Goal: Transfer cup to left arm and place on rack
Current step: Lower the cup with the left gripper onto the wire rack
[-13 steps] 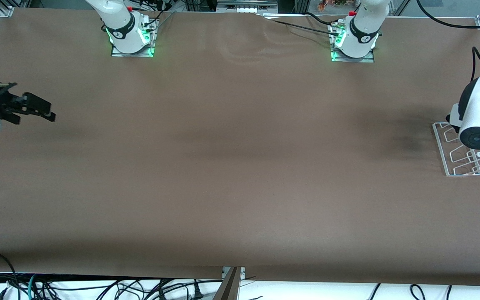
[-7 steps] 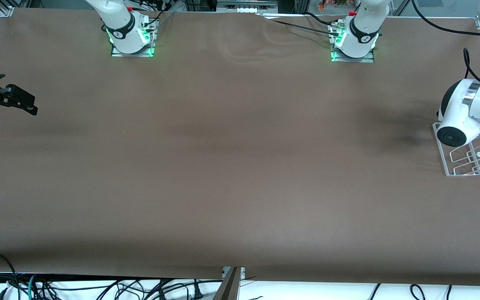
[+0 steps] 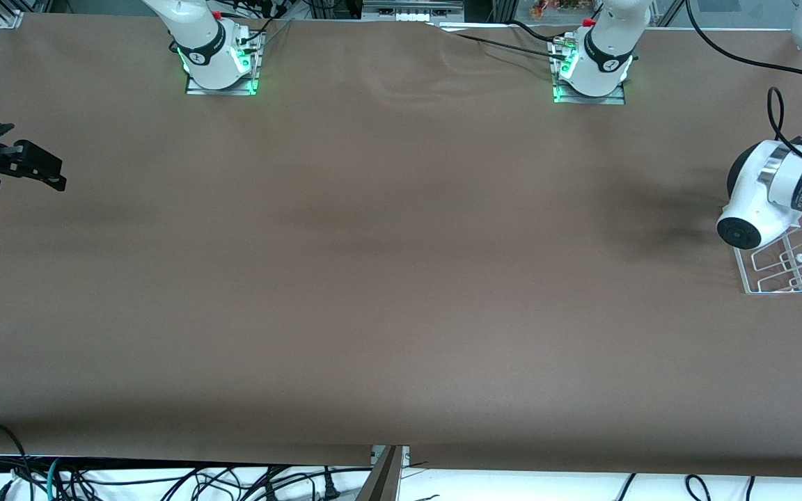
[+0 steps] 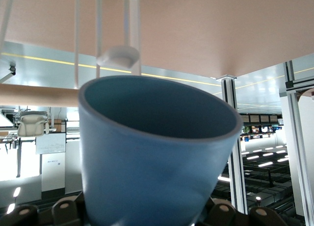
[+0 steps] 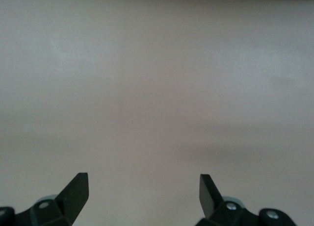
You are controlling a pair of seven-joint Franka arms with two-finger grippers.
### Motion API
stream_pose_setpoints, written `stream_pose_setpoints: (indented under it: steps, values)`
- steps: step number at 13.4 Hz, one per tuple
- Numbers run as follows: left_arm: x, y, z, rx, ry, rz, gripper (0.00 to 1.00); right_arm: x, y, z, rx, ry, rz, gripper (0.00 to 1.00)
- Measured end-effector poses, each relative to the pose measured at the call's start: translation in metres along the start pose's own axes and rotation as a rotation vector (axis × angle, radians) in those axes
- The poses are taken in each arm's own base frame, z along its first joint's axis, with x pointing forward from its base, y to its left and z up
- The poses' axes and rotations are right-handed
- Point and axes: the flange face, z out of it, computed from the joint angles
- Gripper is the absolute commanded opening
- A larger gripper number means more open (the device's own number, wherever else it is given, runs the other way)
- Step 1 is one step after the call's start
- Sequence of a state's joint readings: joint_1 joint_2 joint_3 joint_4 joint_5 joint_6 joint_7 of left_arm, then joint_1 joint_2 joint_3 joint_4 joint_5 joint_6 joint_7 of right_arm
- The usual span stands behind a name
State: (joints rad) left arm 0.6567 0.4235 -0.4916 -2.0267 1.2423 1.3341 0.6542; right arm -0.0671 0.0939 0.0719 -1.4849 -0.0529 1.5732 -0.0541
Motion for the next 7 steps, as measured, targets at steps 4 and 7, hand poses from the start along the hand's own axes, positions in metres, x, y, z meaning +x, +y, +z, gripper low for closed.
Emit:
stream_pose_setpoints:
  steps: [4,7]
  values:
    - [0.009,0.0,-0.001,0.016,-0.012,-0.03,0.0,0.002,0.0,0.003,0.001,-0.006,0.0,1.0]
    - [0.02,-0.001,-0.001,0.036,-0.034,-0.044,0.0,0.002,0.001,0.004,0.001,-0.006,0.001,1.0]
